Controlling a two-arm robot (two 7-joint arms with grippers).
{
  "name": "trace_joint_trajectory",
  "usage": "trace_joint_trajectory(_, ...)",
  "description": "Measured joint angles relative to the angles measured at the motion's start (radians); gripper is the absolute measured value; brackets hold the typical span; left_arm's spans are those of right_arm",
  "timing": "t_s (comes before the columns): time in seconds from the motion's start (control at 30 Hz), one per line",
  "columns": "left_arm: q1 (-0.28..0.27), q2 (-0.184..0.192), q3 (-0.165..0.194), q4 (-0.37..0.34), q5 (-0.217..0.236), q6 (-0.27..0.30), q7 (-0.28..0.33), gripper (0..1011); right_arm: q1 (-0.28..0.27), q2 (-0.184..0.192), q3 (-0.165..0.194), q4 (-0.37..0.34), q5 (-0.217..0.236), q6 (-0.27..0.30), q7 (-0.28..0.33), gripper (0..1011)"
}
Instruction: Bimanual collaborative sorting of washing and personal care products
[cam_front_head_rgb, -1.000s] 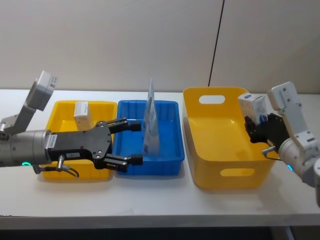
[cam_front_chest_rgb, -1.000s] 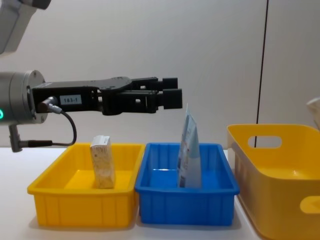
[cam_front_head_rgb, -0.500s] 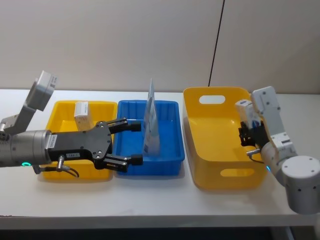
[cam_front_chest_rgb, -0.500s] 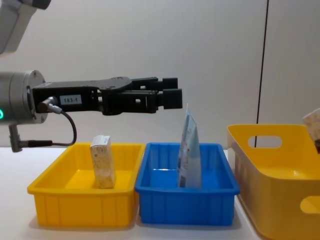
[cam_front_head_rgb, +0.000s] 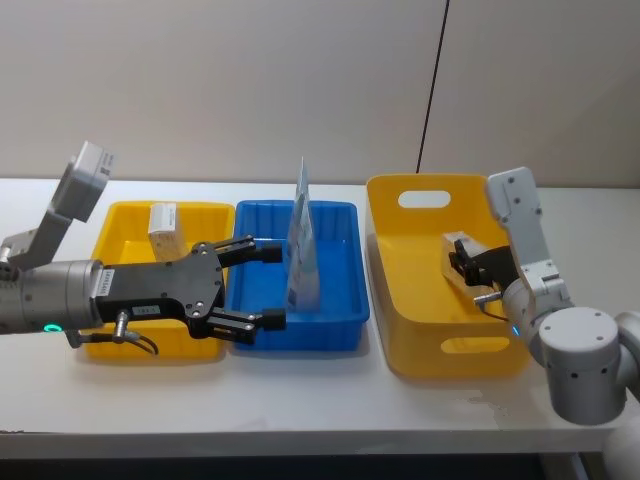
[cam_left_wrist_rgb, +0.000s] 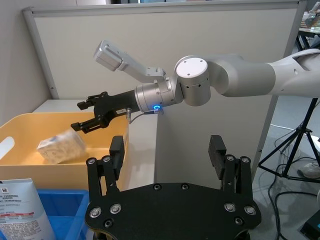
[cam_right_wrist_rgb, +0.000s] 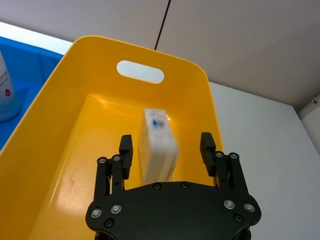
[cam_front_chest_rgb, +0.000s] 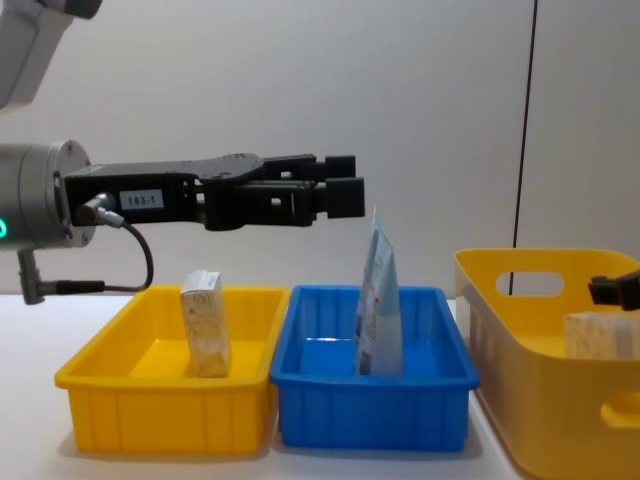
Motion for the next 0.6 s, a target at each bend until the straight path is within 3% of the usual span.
trace_joint_trajectory(0.3,0.0,0.0,0.0,0.0,0.0,0.0,0.0,1001,-0.005,-0.018,0.024,-0.017,0.005,-0.014,-0.006,1003)
trace_joint_trajectory(0.6,0.0,0.0,0.0,0.0,0.0,0.0,0.0,1002,-0.04,-0.025,0.061,-0.097,0.049,-0.018,0.015,1003)
